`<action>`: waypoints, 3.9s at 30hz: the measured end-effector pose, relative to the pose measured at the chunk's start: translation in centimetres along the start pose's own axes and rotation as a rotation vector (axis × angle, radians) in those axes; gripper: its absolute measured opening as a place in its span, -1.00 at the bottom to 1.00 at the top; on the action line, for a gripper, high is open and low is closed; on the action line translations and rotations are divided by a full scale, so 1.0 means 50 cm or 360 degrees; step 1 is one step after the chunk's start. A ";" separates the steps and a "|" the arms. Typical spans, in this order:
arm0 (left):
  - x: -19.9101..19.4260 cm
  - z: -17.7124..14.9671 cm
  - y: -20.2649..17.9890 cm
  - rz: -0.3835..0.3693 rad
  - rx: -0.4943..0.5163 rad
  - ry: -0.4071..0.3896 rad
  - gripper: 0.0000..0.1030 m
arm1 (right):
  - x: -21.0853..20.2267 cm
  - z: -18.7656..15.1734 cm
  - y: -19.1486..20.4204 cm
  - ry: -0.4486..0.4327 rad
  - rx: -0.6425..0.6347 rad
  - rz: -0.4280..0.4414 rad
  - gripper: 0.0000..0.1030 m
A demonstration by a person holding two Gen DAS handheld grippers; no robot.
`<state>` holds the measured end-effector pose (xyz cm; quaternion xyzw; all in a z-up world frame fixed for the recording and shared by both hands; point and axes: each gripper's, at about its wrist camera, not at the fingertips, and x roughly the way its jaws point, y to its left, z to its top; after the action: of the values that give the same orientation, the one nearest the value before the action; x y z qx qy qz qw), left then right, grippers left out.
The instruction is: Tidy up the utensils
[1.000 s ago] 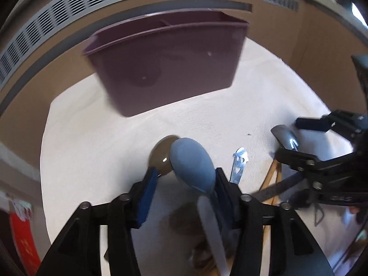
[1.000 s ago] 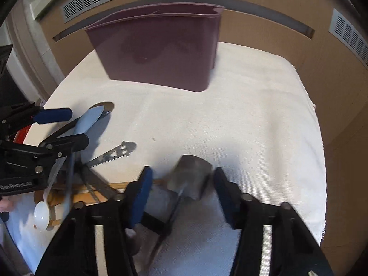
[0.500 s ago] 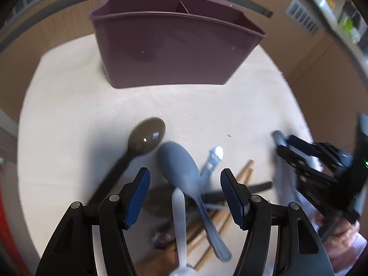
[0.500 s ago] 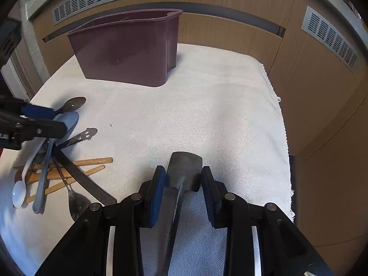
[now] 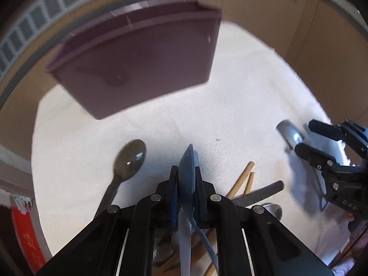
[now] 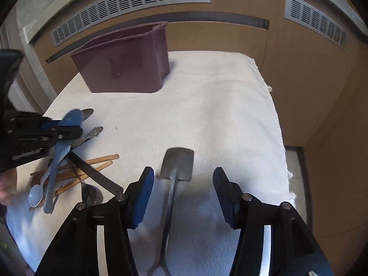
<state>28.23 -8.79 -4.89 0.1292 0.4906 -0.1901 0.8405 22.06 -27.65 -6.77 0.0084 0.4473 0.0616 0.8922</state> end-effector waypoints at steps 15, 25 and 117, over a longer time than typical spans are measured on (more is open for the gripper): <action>-0.097 -0.116 0.091 -0.0167 -0.0321 -0.0383 -0.78 | 0.024 0.019 0.107 0.0055 -0.0184 -0.0169 -0.45; -0.251 -0.103 0.097 -0.0086 -0.0355 -0.0778 -0.78 | -0.216 0.091 0.119 -0.0470 -0.0122 0.0046 -0.45; -0.135 -0.297 0.100 -0.0190 -0.0279 -0.0253 0.45 | 0.093 0.029 0.295 0.0190 -0.0701 0.0498 -0.78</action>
<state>15.91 2.98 -6.04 0.0103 0.4440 -0.2059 0.8720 24.46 -12.42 -8.60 -0.1205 0.4681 0.2948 0.8243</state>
